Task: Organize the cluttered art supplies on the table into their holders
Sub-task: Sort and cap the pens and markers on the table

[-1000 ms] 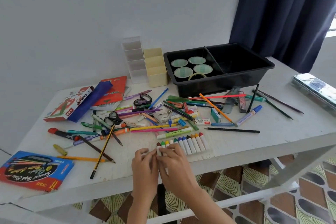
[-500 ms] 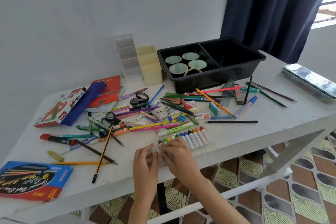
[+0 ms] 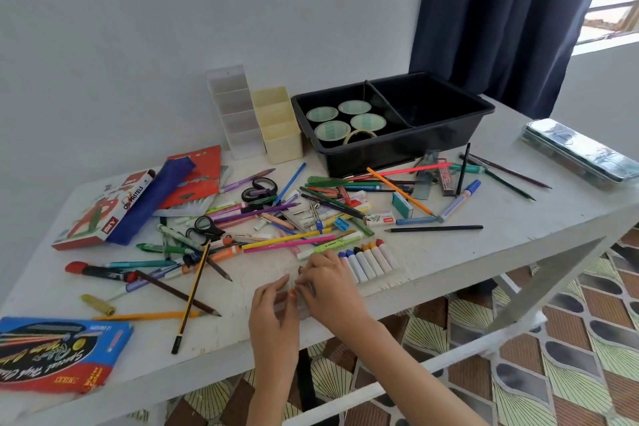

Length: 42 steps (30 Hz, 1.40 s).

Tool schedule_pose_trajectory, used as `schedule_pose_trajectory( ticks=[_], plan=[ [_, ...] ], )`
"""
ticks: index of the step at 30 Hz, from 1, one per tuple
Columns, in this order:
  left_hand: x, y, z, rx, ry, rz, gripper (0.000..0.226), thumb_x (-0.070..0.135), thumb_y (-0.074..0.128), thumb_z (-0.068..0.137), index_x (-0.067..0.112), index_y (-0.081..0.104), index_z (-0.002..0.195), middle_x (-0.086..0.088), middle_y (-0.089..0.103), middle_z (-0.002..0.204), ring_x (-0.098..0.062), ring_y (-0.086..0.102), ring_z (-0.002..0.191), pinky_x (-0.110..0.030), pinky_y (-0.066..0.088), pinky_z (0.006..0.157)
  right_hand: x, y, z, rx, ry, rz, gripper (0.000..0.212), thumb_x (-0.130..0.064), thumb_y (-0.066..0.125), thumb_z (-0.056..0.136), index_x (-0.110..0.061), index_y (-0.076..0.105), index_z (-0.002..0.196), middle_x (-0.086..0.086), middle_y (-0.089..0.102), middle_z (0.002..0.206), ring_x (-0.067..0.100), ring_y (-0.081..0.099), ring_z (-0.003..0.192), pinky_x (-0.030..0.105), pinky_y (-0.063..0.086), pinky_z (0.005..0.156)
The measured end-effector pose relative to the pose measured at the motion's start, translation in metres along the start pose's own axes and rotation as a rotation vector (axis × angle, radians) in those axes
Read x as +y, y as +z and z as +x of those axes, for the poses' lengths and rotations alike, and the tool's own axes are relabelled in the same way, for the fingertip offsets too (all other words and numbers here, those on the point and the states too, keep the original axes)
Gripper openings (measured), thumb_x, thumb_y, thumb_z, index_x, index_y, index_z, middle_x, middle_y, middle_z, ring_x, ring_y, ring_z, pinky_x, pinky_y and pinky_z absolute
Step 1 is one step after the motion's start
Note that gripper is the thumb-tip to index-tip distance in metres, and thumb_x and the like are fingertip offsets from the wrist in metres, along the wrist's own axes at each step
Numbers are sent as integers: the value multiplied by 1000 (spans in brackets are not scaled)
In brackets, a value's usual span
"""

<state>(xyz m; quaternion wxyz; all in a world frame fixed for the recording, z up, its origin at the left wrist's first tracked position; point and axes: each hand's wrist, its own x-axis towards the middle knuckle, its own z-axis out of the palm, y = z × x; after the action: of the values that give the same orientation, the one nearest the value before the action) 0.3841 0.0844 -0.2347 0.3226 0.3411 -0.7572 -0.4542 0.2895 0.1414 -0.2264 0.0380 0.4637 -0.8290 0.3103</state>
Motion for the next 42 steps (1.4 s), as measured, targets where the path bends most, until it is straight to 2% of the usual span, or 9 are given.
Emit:
schedule_pose_trajectory(
  ticks=[4, 10, 15, 21, 25, 29, 33, 37, 42],
  plan=[
    [2, 0, 0, 8, -8, 13, 24, 12, 54, 92, 15, 61, 115, 3, 54, 107, -1, 57, 91, -10, 46, 66, 0, 10, -3, 89, 31, 34, 14, -12, 65, 78, -13, 71, 91, 1, 62, 87, 24, 51, 88, 38, 46, 74],
    [1, -3, 0, -3, -1, 6, 20, 12, 51, 94, 16, 62, 111, 7, 55, 104, -9, 58, 95, -19, 47, 78, 2, 13, -1, 120, 26, 57, 11, -16, 68, 76, -16, 66, 87, 3, 57, 89, 24, 53, 85, 34, 43, 73],
    [7, -3, 0, 39, 3, 27, 22, 6, 49, 94, 14, 63, 109, 5, 57, 105, -5, 56, 94, -11, 43, 70, 5, 8, -6, 112, -1, 130, 26, -32, 46, 89, -14, 64, 92, 1, 55, 92, 16, 47, 88, 26, 38, 77],
    [20, 6, 12, 140, 101, 90, 24, 3, 48, 92, 16, 64, 105, 3, 56, 102, -18, 53, 98, -35, 49, 78, 22, -20, -6, 314, 60, 297, 20, -26, 47, 94, -14, 62, 89, -7, 57, 83, 10, 50, 79, 25, 41, 72],
    [39, 31, 25, 150, 155, 155, 22, 4, 50, 91, 11, 65, 106, 1, 57, 102, -14, 51, 100, -23, 45, 81, 51, -41, 1, 333, 95, 345, 24, -28, 46, 92, -13, 64, 88, -7, 59, 81, 9, 52, 76, 28, 47, 67],
    [71, 74, 45, 54, 266, 266, 22, 8, 53, 91, 12, 63, 111, 2, 61, 106, -6, 48, 101, -22, 39, 90, 91, -65, 15, 380, 174, 375, 14, -24, 54, 92, -17, 64, 86, -11, 58, 78, 7, 53, 75, 26, 48, 66],
    [96, 117, 68, -180, 312, 467, 36, 26, 43, 97, 20, 49, 132, 5, 52, 132, -11, 37, 128, -27, 27, 107, 126, -82, 34, 415, 268, 275, 8, -11, 60, 89, -14, 64, 83, -7, 59, 79, 12, 53, 77, 27, 45, 71],
    [95, 148, 85, -315, 240, 741, 49, 44, 32, 98, 27, 30, 144, 6, 29, 151, -20, 8, 144, -36, 9, 116, 160, -93, 60, 350, 271, -9, 11, -10, 59, 88, -10, 68, 95, 3, 63, 90, 19, 50, 86, 31, 42, 75],
    [77, 146, 97, -286, 165, 854, 47, 42, 36, 97, 24, 34, 141, 6, 17, 155, -26, 9, 143, -43, 11, 118, 181, -100, 86, -6, 294, -188, 35, -30, 39, 98, -17, 51, 128, -1, 54, 127, 18, 41, 117, 33, 29, 96]
  ],
)
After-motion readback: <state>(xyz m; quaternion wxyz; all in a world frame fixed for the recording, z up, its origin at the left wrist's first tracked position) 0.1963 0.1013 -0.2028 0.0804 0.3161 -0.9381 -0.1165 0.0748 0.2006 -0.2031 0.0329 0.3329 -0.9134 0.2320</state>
